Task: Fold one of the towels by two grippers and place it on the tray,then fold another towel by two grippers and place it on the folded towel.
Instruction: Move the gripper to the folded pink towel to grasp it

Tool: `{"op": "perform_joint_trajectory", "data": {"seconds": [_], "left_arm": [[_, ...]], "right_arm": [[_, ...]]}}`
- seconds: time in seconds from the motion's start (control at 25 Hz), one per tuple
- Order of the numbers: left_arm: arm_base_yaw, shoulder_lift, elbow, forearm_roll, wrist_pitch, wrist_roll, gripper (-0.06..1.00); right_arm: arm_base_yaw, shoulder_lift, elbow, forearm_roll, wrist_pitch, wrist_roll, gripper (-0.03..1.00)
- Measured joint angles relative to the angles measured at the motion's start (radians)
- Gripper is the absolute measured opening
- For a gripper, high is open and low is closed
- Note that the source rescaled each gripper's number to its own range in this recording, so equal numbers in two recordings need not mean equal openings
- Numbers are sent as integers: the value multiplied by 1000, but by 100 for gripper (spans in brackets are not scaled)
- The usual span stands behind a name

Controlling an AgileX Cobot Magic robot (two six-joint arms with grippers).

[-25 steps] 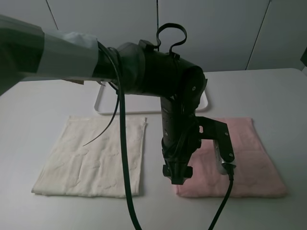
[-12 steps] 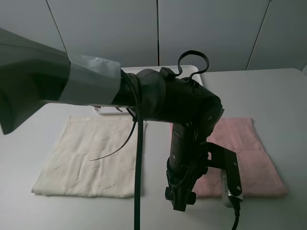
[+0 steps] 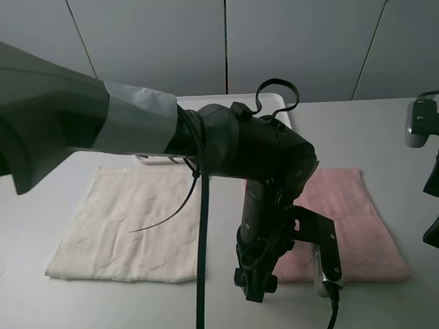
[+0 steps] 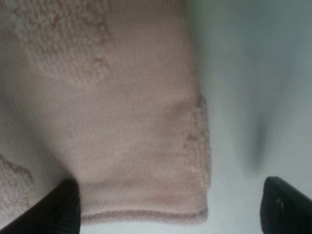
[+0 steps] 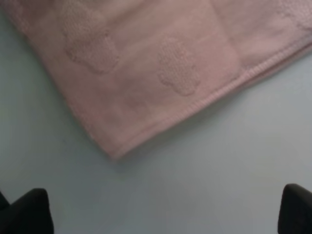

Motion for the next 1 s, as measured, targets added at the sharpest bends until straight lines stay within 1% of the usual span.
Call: {"op": "perform_joint_trajectory", "data": {"seconds": [0.12, 0.24, 0.36, 0.44, 0.56, 0.64, 0.84, 0.96, 1.0], "left_arm": [[0, 1, 0, 17, 0, -4, 100], [0, 2, 0, 22, 0, -6, 100], [0, 2, 0, 26, 0, -8, 100], [0, 2, 0, 26, 0, -8, 100], [0, 2, 0, 28, 0, -8, 100], [0, 2, 0, 33, 0, -8, 100], [0, 2, 0, 38, 0, -9, 100], [0, 2, 0, 40, 0, -9, 100], [0, 2, 0, 40, 0, -9, 100]], "right_arm": [[7, 0, 68, 13, -49, -66, 100], [55, 0, 129, -5, -84, -135, 100], [125, 0, 178, -104, -137, -156, 100], [152, -2, 205, -184, -165, -160, 100], [166, -2, 236, -230, -220, -162, 100], [166, -2, 257, -227, -266, -171, 100], [166, -2, 297, -165, -295, -276, 100], [166, -2, 312, -124, -327, -318, 100], [166, -2, 314, -124, -339, -327, 100]]}}
